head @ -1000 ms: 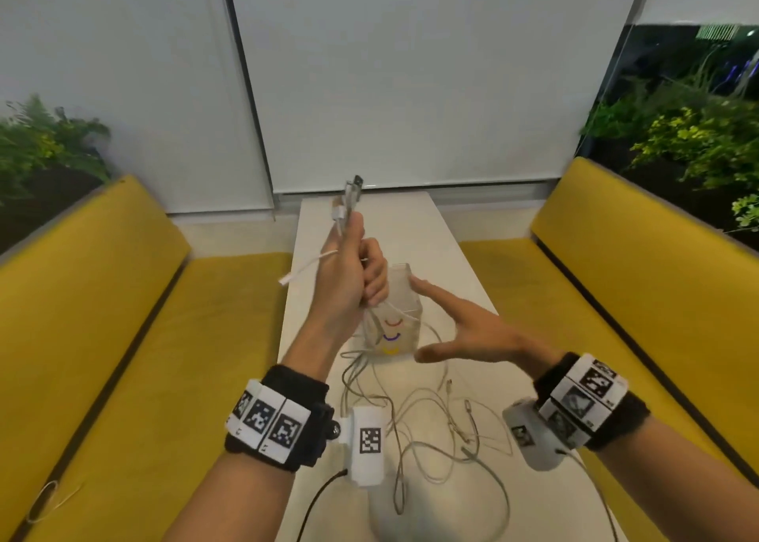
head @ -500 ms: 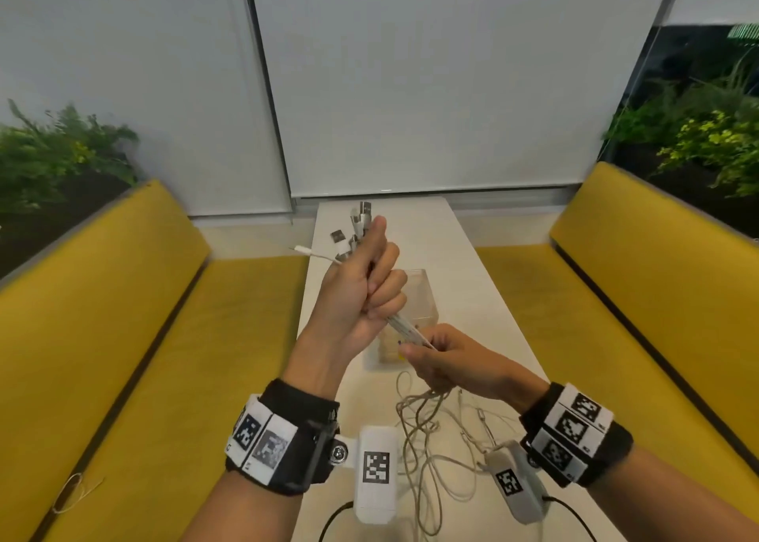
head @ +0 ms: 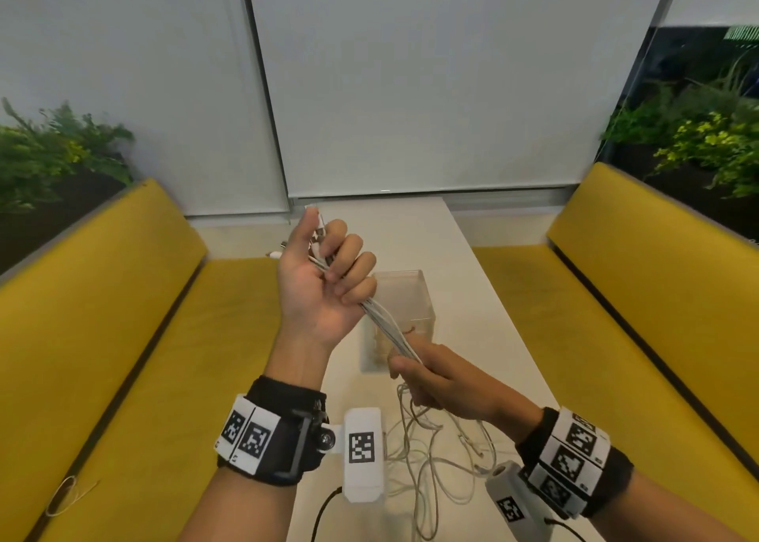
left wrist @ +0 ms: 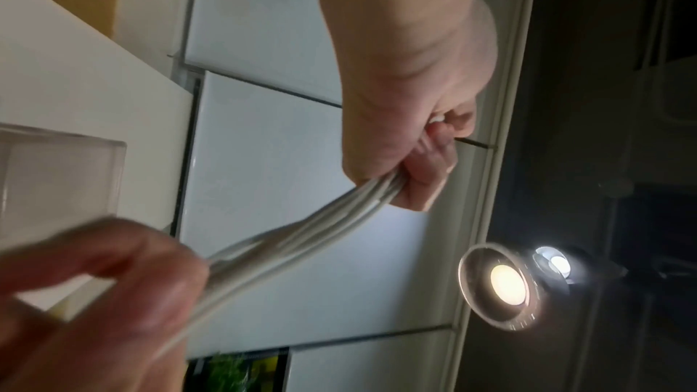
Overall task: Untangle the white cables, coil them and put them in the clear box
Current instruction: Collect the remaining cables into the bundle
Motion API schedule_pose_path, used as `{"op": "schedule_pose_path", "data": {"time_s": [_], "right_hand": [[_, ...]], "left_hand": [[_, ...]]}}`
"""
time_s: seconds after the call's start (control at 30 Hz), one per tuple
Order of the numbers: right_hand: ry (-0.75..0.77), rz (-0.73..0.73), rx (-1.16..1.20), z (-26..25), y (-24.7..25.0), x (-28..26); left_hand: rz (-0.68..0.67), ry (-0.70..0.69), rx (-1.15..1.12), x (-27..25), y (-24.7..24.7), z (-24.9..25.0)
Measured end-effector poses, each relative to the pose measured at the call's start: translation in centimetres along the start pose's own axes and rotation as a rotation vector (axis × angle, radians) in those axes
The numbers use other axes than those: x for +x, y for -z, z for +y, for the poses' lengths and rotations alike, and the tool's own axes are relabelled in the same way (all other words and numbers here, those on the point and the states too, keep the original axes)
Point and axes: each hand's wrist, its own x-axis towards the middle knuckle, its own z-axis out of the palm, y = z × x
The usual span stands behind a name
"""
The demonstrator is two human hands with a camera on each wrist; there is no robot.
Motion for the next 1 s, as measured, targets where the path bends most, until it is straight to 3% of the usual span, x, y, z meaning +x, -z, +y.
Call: {"op": "schedule_pose_path", "data": {"time_s": [0.13, 0.2, 0.27, 0.4, 0.47, 0.57, 0.67, 0.73, 0.83, 1.0], "right_hand": [[0.008, -0.106, 0.006, 0.3, 1.0, 0.7], [-0.027, -0.087, -0.126, 0.6, 2.9, 0.8], [-0.109, -0.041, -0.307, 0.9, 5.2, 0.7], [-0.13, -0.12, -0.666, 0.1, 7.9, 0.9], [-0.113, -0.167, -0.759, -0.7, 7.9, 1.1], [-0.122, -0.18, -0.686, -0.7, 6.8, 0.9], [-0.114, -0.072, -0.565, 1.1, 5.7, 0.6], [-0.176, 0.018, -0.425, 2.0, 5.4, 0.4], [-0.231, 0.096, -0.286, 2.3, 5.1, 0.3], [-0.233, 0.1, 0.121, 1.9, 3.7, 0.3]], "left_hand": [[-0.259, 0.268, -0.006, -0.3, -1.3, -1.3], [-0.345, 0.463, 0.056, -0.9, -1.4, -2.0], [-0.398, 0.651, 0.337, -2.0, -1.1, -3.0], [-0.432, 1.052, 1.282, -3.6, 0.0, -5.4], [-0.35, 1.072, 1.728, -3.2, 2.6, -6.7], [-0.188, 0.832, 1.987, -2.2, 6.8, -7.8], [0.002, 0.588, 1.977, -1.3, 7.9, -7.9], [0.061, 0.516, 1.725, -1.1, 7.9, -7.7], [0.131, 0.54, 1.18, -1.4, 8.2, -7.3], [0.287, 0.404, 0.811, -0.5, 7.7, -8.2]]}}
